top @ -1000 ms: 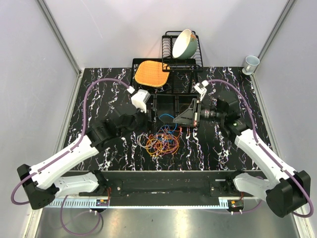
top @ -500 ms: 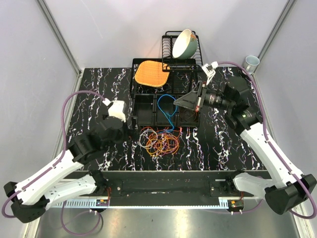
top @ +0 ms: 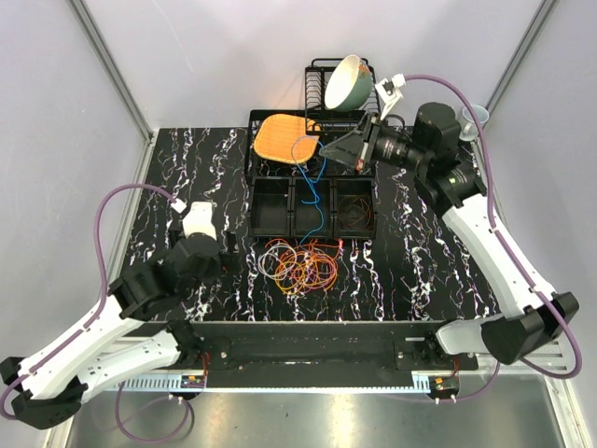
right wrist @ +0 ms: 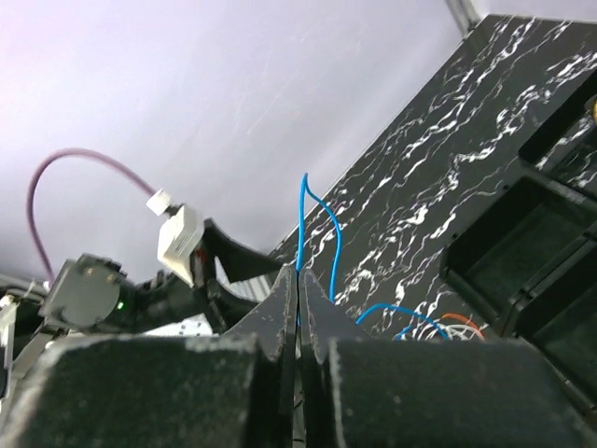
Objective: Untangle the cables
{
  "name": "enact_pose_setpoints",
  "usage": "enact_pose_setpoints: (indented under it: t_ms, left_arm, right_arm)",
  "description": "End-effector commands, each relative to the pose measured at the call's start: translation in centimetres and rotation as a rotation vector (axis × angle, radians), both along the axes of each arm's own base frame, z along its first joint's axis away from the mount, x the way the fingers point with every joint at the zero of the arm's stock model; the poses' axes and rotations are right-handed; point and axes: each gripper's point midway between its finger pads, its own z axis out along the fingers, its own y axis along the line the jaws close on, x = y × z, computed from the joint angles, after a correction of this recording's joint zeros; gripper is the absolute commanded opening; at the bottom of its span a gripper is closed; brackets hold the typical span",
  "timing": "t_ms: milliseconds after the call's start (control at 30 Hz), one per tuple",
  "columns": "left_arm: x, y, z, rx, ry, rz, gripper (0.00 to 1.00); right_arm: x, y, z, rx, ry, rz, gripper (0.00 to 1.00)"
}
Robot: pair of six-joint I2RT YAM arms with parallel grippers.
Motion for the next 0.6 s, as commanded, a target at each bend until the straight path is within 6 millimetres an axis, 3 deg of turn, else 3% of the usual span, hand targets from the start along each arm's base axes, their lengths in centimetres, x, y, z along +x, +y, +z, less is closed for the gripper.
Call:
enact_pose_setpoints:
  t_ms: [0, 100, 300, 333, 367, 400, 467, 500, 567]
  left_arm:
    - [0.4, 0.0, 0.4, -0.014, -0.031, 0.015, 0.99]
    - [0.4, 0.1, 0.6, -0.017, -0.039, 0.017, 0.99]
    - [0.2, 0.4, 1.3, -0.054, -0.071, 0.019, 0.99]
    - [0.1, 0.5, 1.5, -0.059, -0.078, 0.019, 0.98]
    - [0.1, 0.5, 1.5, -0.064, -0.08, 0.02, 0.99]
    - [0.1, 0.6, 1.5, -0.063, -0.082, 0.022, 0.99]
    - [0.1, 0.6, 1.6, -0.066, -0.085, 0.02, 0.99]
    - [0.1, 0.6, 1.7, -0.066, -0.087, 0.023, 0.99]
    - [0.1, 0.6, 1.7, -0.067, -0.088, 0.023, 0.98]
  right_arm:
    - [2.6, 0.0, 1.5, -0.02, -0.04, -0.09, 0.0]
    - [3.8, 0.4, 2.8, -0.022, -0.062, -0.102, 0.0]
    - [5.1, 0.7, 8.8, 0.022, -0.177, -0.122, 0.0]
    - [5.1, 0.6, 11.0, 0.044, -0.228, -0.126, 0.0]
    - [5.2, 0.6, 12.0, 0.053, -0.241, -0.131, 0.0]
    - [4.0, 0.1, 15.5, 0.095, -0.313, -0.132, 0.0]
    - [4.9, 0.6, 16.3, 0.104, -0.314, -0.129, 0.0]
    - [3.8, 0.0, 18.9, 0.141, -0.367, -0.133, 0.0]
    - [5.4, 0.5, 18.1, 0.13, -0.339, -0.149, 0.0]
